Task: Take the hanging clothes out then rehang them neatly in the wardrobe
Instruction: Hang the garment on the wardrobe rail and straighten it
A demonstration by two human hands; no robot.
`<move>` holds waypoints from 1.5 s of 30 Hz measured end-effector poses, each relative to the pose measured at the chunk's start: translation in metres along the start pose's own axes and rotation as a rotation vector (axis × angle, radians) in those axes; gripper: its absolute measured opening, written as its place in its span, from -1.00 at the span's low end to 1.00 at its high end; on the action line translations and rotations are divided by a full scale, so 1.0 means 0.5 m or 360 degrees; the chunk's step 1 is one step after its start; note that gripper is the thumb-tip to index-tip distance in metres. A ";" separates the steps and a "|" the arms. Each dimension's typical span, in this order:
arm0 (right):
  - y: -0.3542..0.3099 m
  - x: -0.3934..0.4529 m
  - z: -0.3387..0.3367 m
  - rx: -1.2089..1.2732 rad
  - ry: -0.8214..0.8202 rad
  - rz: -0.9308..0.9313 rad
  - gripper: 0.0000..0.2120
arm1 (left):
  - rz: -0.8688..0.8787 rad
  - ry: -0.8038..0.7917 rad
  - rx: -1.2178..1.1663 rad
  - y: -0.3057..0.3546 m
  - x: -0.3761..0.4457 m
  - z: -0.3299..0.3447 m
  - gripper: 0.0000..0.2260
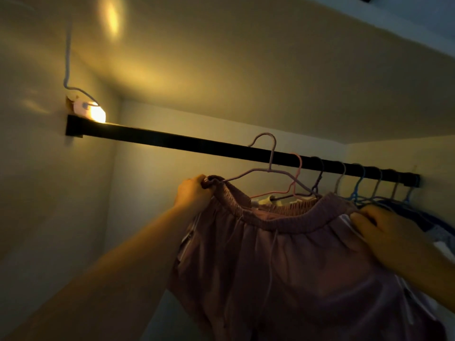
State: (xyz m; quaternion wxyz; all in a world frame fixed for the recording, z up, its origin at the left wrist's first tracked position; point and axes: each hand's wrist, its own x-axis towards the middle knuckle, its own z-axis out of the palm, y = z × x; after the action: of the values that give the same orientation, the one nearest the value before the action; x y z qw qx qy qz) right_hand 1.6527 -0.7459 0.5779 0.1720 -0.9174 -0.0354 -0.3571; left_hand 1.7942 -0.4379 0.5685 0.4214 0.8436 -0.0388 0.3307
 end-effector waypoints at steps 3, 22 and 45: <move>0.000 -0.006 0.014 -0.0028 -0.0003 0.0055 -0.84 | 0.0016 -0.0054 -0.0010 -0.009 0.018 0.016 -0.83; 0.024 -0.042 0.071 0.0066 -0.0017 0.0170 -0.84 | 0.0026 -0.0215 -0.0098 -0.041 0.039 0.079 -0.83; 0.035 -0.059 0.085 0.0097 0.0024 0.0082 -0.79 | -0.0038 -0.0290 -0.0032 -0.026 0.035 0.081 -0.87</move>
State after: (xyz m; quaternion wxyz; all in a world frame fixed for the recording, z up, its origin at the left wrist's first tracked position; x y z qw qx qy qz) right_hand 1.6615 -0.7464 0.5243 0.2092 -0.9097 -0.0213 -0.3581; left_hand 1.8333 -0.4556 0.5527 0.4284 0.8663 -0.0704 0.2471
